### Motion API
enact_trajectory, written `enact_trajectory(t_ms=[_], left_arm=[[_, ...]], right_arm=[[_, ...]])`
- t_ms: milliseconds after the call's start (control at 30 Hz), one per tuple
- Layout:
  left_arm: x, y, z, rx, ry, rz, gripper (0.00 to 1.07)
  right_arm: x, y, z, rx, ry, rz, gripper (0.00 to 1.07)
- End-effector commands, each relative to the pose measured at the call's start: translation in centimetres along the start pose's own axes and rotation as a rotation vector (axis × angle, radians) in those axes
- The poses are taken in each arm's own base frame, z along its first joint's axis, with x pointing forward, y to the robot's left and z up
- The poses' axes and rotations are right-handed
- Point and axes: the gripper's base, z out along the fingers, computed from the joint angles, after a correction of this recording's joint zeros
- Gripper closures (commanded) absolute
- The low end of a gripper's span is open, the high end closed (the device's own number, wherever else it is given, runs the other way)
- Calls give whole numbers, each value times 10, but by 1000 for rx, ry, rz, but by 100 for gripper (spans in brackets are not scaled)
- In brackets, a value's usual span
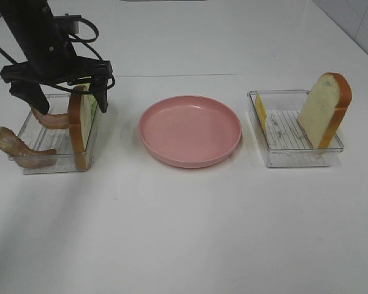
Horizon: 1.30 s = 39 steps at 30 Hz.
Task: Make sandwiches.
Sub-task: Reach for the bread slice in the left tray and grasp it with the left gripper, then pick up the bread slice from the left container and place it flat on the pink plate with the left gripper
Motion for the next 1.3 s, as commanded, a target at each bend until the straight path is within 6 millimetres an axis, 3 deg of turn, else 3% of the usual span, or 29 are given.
enact_trajectory(t_ms=[33, 233, 400, 433, 500, 533, 567, 600, 633, 700, 733, 767, 833, 867, 1300], left_arm=[[0, -2, 18, -8, 32, -1, 10], [1, -1, 25, -19, 47, 2, 10], [1, -1, 28, -20, 53, 1, 20], [1, -1, 28, -20, 53, -3, 30], [1, -1, 28, -20, 53, -3, 35], [1, -1, 28, -20, 53, -3, 50], [1, -1, 28, -20, 53, -3, 50], [1, -1, 28, -20, 53, -3, 64], [1, -1, 28, -20, 53, -3, 64], [1, -1, 27, -18, 55, -9, 84], [1, -1, 27, -18, 55, -9, 84], [2, -1, 27, -18, 61, -26, 96], [2, -1, 27, -19, 63, -35, 100], [2, -1, 27, -21, 67, -51, 107], [6, -1, 8, -15, 81, -61, 107]], right_arm=[[3, 0, -4, 0, -38, 4, 9], [3, 0, -4, 0, -38, 4, 9], [3, 0, -4, 0, -38, 4, 9], [3, 0, -4, 0, -38, 4, 9], [3, 0, -4, 0, -38, 4, 9], [3, 0, -4, 0, -38, 4, 9], [3, 0, -4, 0, -38, 4, 9], [3, 0, -4, 0, -38, 4, 9], [3, 0, -4, 0, -38, 4, 9], [3, 0, -4, 0, -38, 4, 9], [3, 0, -4, 0, -38, 4, 9], [3, 0, -4, 0, -38, 4, 9], [3, 0, -4, 0, -38, 4, 9], [3, 0, -4, 0, -38, 4, 9], [3, 0, -4, 0, -38, 4, 9]])
